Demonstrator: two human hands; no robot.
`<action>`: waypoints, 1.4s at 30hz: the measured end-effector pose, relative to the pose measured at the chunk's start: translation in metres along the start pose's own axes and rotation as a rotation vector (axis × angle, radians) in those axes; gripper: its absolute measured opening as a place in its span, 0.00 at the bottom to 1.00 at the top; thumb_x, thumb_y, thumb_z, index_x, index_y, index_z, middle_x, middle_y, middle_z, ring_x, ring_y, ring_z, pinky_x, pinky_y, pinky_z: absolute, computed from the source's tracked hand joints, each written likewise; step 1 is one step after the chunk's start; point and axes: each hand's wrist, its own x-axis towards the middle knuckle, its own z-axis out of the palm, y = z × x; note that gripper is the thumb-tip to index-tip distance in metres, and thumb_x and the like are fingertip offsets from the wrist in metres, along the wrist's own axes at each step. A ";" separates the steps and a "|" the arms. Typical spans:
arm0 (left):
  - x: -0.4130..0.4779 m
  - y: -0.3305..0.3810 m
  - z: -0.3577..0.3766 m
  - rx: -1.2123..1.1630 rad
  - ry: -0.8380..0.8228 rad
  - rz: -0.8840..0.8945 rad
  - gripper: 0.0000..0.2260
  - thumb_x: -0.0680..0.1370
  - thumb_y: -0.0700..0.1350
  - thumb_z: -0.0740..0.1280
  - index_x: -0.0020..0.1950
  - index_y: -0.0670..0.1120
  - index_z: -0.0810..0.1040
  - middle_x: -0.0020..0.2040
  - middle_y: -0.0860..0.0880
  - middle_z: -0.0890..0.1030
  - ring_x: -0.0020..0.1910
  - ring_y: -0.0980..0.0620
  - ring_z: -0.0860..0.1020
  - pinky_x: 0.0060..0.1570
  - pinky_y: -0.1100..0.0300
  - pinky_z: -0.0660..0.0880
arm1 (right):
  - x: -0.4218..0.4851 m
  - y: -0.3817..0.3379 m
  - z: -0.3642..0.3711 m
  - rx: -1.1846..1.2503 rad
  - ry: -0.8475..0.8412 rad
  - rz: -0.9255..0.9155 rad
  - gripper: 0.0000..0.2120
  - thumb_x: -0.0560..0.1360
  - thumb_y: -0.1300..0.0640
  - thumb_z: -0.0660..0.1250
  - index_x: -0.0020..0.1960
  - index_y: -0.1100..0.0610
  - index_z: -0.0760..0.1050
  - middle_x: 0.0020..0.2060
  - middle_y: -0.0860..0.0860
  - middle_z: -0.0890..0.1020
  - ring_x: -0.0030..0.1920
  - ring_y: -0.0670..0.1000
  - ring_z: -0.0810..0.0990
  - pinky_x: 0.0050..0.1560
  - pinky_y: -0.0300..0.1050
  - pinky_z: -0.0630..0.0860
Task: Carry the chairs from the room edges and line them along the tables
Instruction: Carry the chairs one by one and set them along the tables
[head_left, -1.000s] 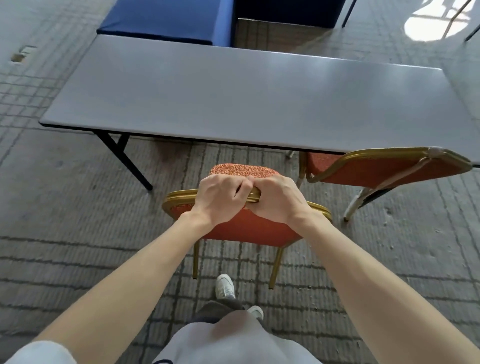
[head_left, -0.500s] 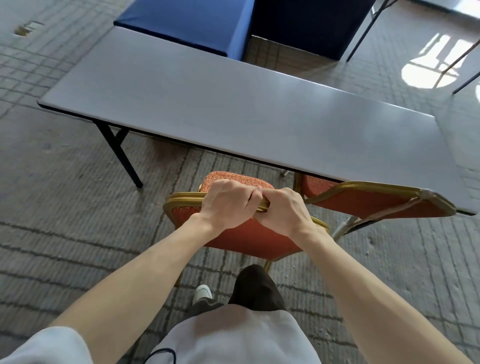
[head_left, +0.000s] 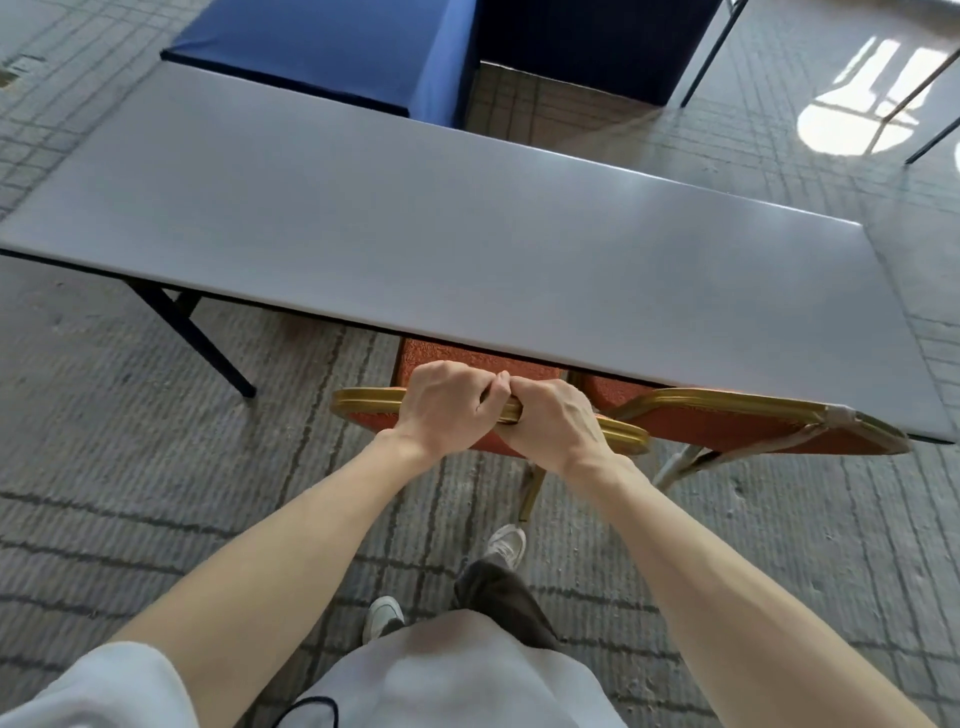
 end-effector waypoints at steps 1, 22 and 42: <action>0.019 0.001 0.008 0.007 -0.023 -0.018 0.22 0.82 0.54 0.53 0.30 0.51 0.72 0.26 0.55 0.73 0.27 0.54 0.73 0.33 0.61 0.64 | 0.015 0.014 -0.003 0.007 -0.011 0.001 0.07 0.74 0.50 0.66 0.48 0.51 0.80 0.39 0.49 0.84 0.38 0.55 0.81 0.39 0.45 0.75; 0.139 -0.015 0.019 -0.063 -0.130 0.089 0.23 0.83 0.51 0.55 0.27 0.54 0.62 0.23 0.56 0.68 0.25 0.56 0.70 0.30 0.62 0.62 | 0.120 0.074 -0.042 -0.001 -0.086 -0.035 0.07 0.72 0.48 0.66 0.43 0.50 0.80 0.35 0.47 0.83 0.35 0.53 0.79 0.40 0.45 0.78; 0.109 -0.043 0.050 -0.061 -0.157 0.084 0.22 0.82 0.52 0.55 0.32 0.49 0.77 0.29 0.53 0.79 0.27 0.56 0.72 0.32 0.62 0.66 | 0.101 0.067 0.006 -0.008 -0.062 -0.010 0.10 0.73 0.48 0.68 0.53 0.49 0.80 0.43 0.47 0.85 0.42 0.54 0.82 0.44 0.48 0.79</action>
